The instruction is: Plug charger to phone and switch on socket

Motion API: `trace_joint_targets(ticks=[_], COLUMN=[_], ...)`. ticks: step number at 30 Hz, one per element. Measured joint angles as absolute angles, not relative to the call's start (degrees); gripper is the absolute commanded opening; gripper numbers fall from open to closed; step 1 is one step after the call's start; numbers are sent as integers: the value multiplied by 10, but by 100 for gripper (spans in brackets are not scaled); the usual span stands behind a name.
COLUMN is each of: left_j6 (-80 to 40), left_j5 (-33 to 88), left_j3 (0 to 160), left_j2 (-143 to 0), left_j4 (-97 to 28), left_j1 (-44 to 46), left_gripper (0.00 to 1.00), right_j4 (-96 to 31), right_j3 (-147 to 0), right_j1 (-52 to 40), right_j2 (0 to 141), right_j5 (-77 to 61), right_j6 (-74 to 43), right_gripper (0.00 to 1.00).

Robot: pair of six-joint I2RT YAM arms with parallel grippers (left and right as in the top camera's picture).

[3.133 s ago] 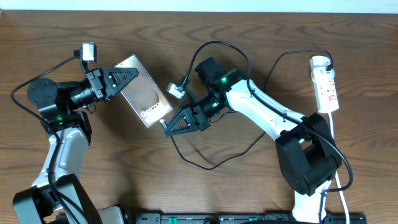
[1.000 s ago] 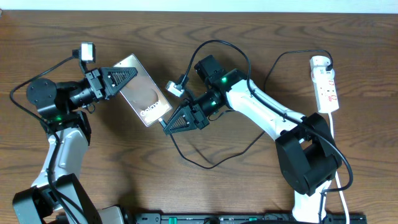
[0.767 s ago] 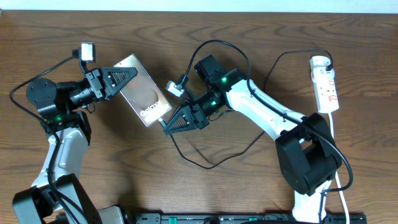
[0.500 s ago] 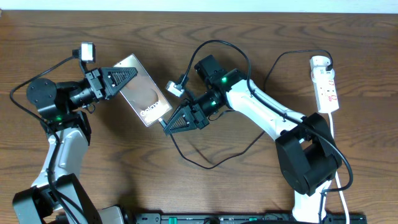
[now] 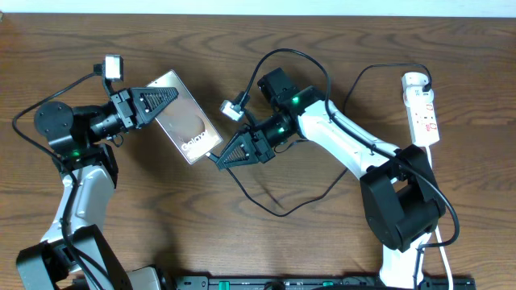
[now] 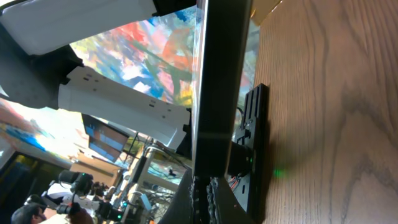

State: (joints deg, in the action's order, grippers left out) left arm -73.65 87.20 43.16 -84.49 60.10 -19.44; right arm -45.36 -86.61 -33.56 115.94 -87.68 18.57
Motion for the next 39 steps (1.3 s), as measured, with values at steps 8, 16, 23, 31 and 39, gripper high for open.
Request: trace_joint_targets(ticks=[8,16,23,31,39], left_j6=[-736,-735,-735,-728,-720], left_j5=[871,861,834,819,822], left_j3=[432,431,427,427,427], left_j2=[-845,-845,-845,-845,-845], left_j4=[601,601,601,601,601], left_j1=[-194,-194,-195,-186,-186], left_gripper=[7,7,7,7,7], right_j4=[-453,-445,-398,-377,-377], right_j3=[-866,-866,-865,-865,-865], right_j1=[-336,-335,-335,-336,-336], right_j2=[1159,1159,1159,1159,1159], right_j5=[-877,-877,-875,-875,-874], right_j6=[186,182,146,111,105], right_gripper=[1,1,1,1,1])
